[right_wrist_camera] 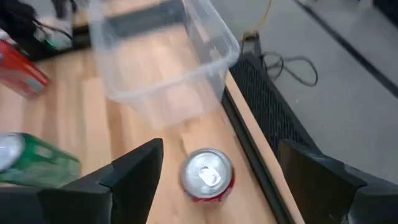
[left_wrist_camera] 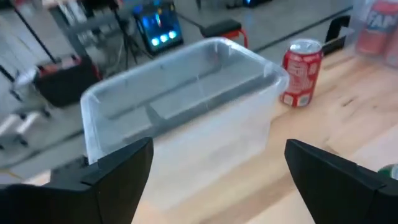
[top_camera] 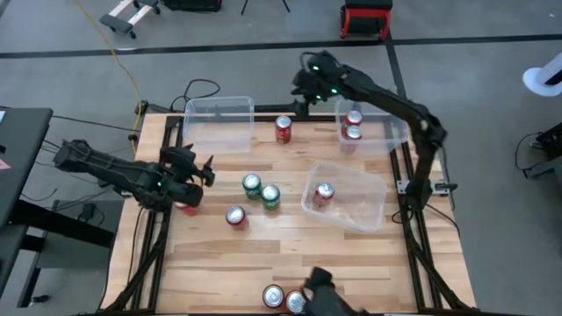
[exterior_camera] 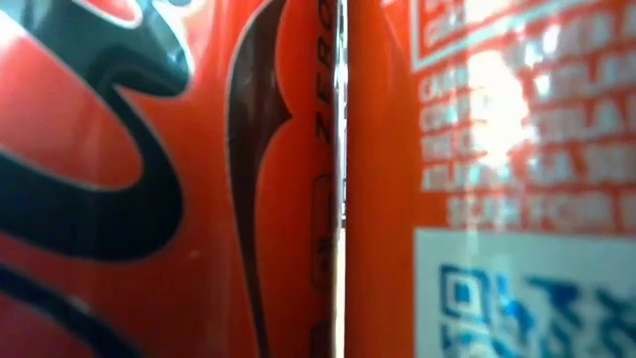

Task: Sort soda cans
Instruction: Put the top red-white soda can into the bottom transparent bin

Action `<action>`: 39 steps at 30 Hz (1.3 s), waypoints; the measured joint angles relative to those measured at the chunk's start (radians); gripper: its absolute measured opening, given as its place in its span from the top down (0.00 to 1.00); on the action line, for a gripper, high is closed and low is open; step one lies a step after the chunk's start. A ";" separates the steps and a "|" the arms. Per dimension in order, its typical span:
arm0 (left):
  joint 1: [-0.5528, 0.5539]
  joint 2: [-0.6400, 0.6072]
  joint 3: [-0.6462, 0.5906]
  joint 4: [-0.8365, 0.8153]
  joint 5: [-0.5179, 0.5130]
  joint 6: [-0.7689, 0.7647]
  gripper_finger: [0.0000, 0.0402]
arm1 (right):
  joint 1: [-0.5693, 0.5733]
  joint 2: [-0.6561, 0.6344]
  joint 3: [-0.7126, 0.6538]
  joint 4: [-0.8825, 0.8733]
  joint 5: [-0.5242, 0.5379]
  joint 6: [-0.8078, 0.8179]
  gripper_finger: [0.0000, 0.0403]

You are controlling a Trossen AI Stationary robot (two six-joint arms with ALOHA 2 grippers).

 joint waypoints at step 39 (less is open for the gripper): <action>0.970 0.222 -0.007 0.833 0.968 1.143 0.12 | 0.067 0.413 0.449 -0.441 0.110 -0.014 0.07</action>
